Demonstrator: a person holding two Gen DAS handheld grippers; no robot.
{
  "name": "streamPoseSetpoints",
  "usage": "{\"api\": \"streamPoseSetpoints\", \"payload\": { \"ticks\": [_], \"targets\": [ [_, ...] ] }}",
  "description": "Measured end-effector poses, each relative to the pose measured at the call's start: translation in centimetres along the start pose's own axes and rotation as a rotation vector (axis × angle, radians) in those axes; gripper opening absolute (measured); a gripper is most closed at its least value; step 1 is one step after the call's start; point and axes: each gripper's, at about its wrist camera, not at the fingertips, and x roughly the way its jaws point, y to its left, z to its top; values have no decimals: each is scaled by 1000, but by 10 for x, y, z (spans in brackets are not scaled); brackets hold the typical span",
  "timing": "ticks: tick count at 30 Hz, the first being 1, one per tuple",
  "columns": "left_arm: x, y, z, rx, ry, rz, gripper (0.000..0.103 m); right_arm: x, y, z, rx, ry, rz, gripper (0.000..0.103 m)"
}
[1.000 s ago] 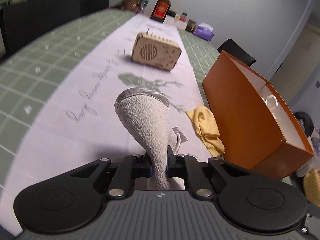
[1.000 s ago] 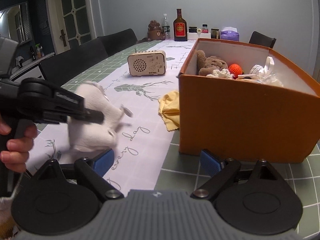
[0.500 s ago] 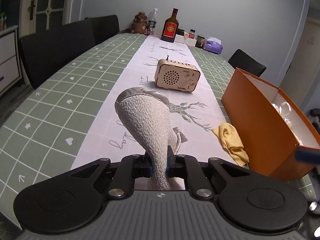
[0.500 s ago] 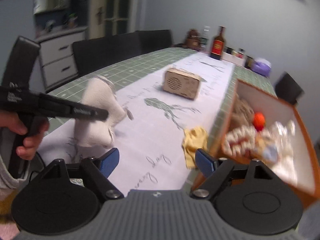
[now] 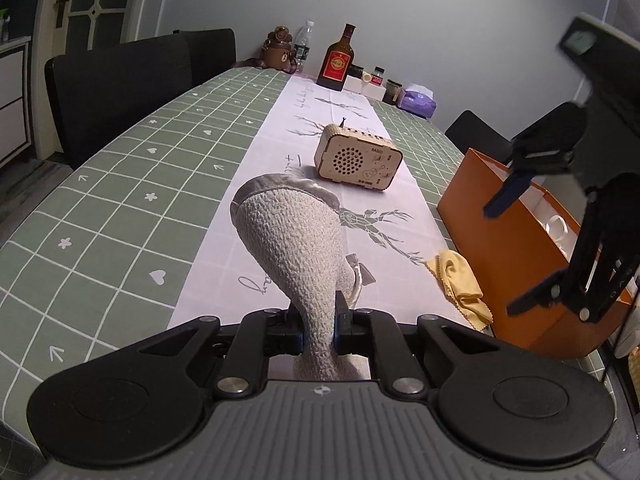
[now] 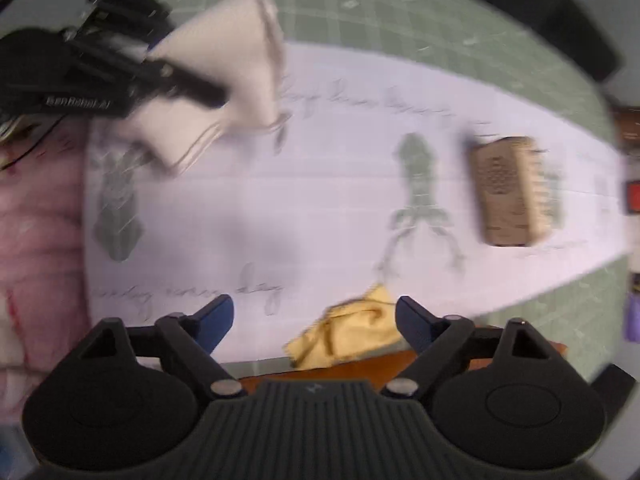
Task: Organize soft objects
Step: 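Grasp the yellow cloth with the right tool while the left tool holds the mitt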
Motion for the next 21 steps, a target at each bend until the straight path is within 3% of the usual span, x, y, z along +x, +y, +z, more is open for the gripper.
{"api": "streamPoseSetpoints", "payload": {
  "ticks": [3,8,15,21],
  "targets": [
    [-3,6,0,14,8,-18,15,35,-16,9,25,119,75,94],
    [-6,20,-1,14,6,2,15,74,-23,13,-40,237,100,94],
    [7,28,-5,0,50,-4,15,100,-49,0,-27,260,70,96],
    [15,23,-6,5,67,-12,15,117,-62,-7,-20,276,94,96]
  ]
}}
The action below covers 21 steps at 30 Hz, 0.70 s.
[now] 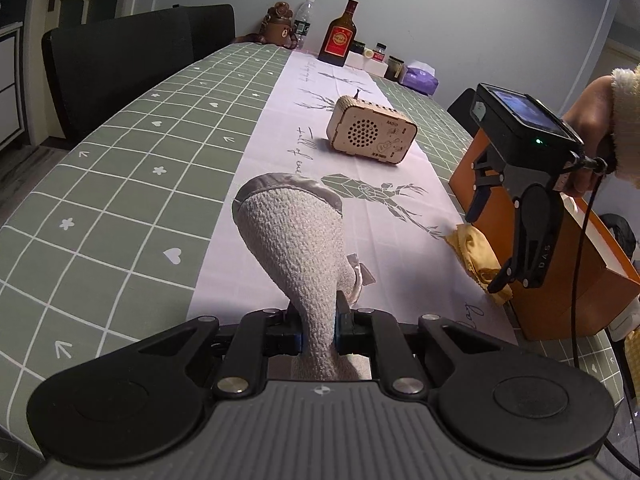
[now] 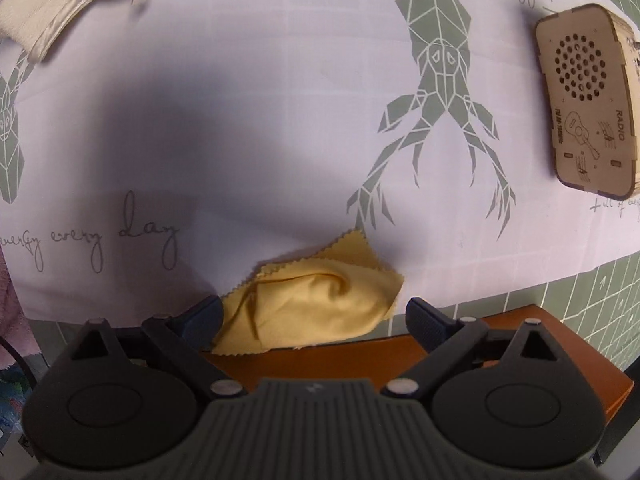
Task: Organize soft objects
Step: 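Grasp the yellow cloth with the right tool while the left tool holds the mitt, then carry the yellow cloth with the right tool into the orange box and release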
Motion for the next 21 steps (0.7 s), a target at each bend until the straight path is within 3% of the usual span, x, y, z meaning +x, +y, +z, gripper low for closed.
{"api": "streamPoseSetpoints", "payload": {
  "ticks": [6,12,14,15,16,17,18,21],
  "targets": [
    [4,-4,0,9,9,9,15,6,-1,0,-43,3,13,94],
    [5,-4,0,3,12,14,15,3,-14,-5,13,-15,112,74],
    [6,-3,-1,2,15,17,15,1,-15,-8,16,-35,114,65],
    [6,-3,-1,1,15,19,15,-3,-16,-9,20,-46,115,52],
    [6,-4,0,0,15,20,15,-10,-17,-9,30,-60,121,30],
    [5,-4,0,-2,15,19,15,-13,-18,-10,39,-72,125,18],
    [4,-4,0,-3,15,20,15,-14,-18,-10,45,-81,122,11],
    [1,-5,0,-3,11,23,15,-14,-13,-13,27,-98,92,10]
  ]
}}
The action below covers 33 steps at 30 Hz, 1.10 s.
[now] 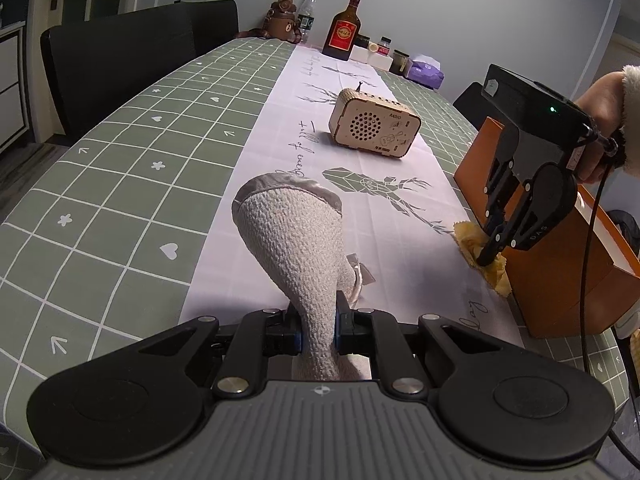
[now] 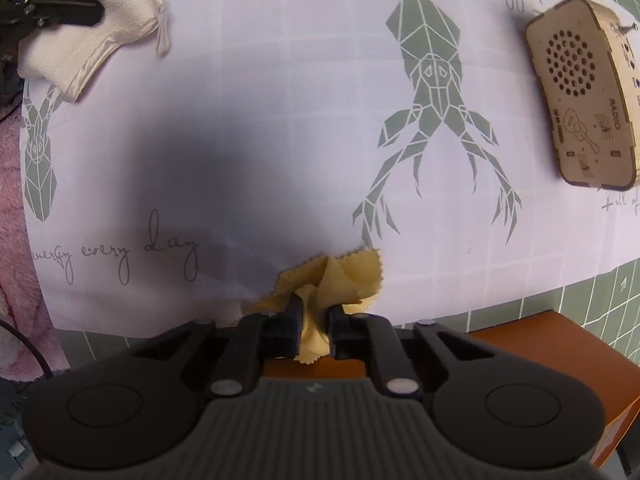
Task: Organize soft objects
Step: 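Carry the yellow cloth with the right tool into the orange box and release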
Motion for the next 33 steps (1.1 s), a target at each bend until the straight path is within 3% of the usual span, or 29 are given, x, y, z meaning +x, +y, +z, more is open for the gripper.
{"api": "streamPoseSetpoints", "payload": {
  "ticks": [3,7,11,15,19,21,24,30,32,33],
  "targets": [
    [-4,0,1,1,-6,4,15,-5,10,-1,8,-37,-34,9],
    [-9,-3,1,6,-17,6,15,-32,31,-2,46,-185,-116,9],
    [-13,-5,2,13,-29,7,15,-56,48,-8,194,-312,-269,9],
    [-14,-9,4,13,-37,11,15,-87,60,-21,362,-453,-326,9],
    [-14,-16,8,29,-44,22,15,-92,94,-31,451,-531,-435,9],
    [-15,-20,10,40,-50,21,15,-89,103,-37,519,-543,-417,9],
    [-14,-27,10,62,-50,16,15,-77,118,-42,609,-544,-304,9],
    [-5,-43,2,129,-16,-17,15,-31,143,-50,671,-533,-103,9],
    [-1,-48,-1,143,0,-22,15,-20,143,-51,711,-535,-98,14],
    [1,-49,-3,149,6,-22,15,-17,144,-51,721,-544,-91,22]
  ]
}}
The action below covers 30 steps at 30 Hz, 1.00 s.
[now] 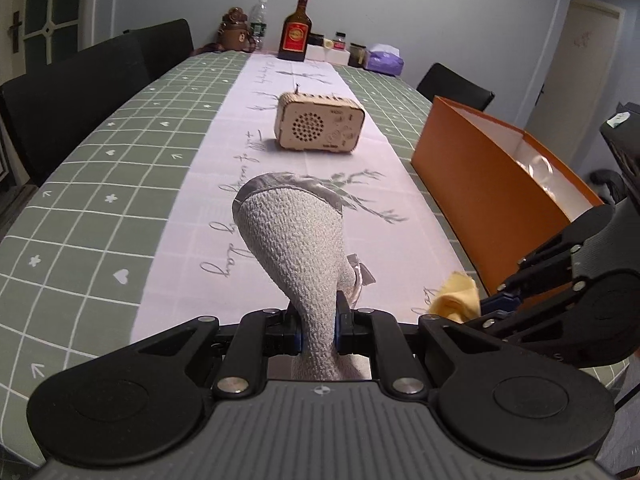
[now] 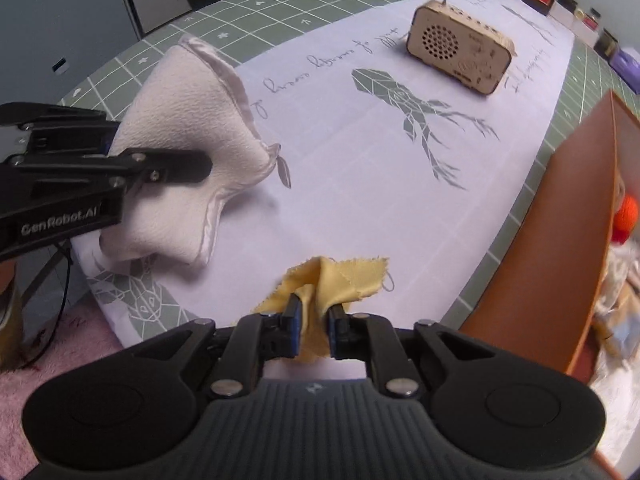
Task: Organize soft objects
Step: 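Carry the yellow cloth with the right tool into the orange box and release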
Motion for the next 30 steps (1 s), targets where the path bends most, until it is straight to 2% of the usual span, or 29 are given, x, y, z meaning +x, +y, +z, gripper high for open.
{"api": "streamPoseSetpoints", "payload": {
  "ticks": [1,4,7,8,9,11,12,14,15,18,24,30],
  "targets": [
    [2,-2,-1,8,5,1,15,2,-1,-1,18,-9,4,30],
    [5,-6,-3,23,18,11,15,7,-2,-3,59,-38,11,44],
    [6,-9,-5,31,25,12,15,14,2,-3,34,-55,9,49],
    [6,-9,-5,30,26,13,15,16,5,-3,16,-59,-5,53],
    [5,-9,-5,29,27,15,15,17,6,-3,3,-67,-11,62],
    [5,-7,-5,25,26,22,15,21,6,-2,2,-79,-3,61],
    [4,-6,-4,21,26,26,15,22,6,-2,4,-85,-2,60],
    [3,-3,-4,14,27,34,15,20,5,-3,7,-106,-4,42],
    [3,-2,-4,10,28,38,15,19,6,-3,3,-115,-15,28],
    [2,2,-2,-8,33,40,14,18,7,-3,-52,-118,-10,12],
    [-7,2,2,3,-1,67,14,14,7,4,-97,-123,0,9],
    [-20,-1,14,-1,-46,99,14,-13,-4,20,-61,-212,34,9]
  ]
}}
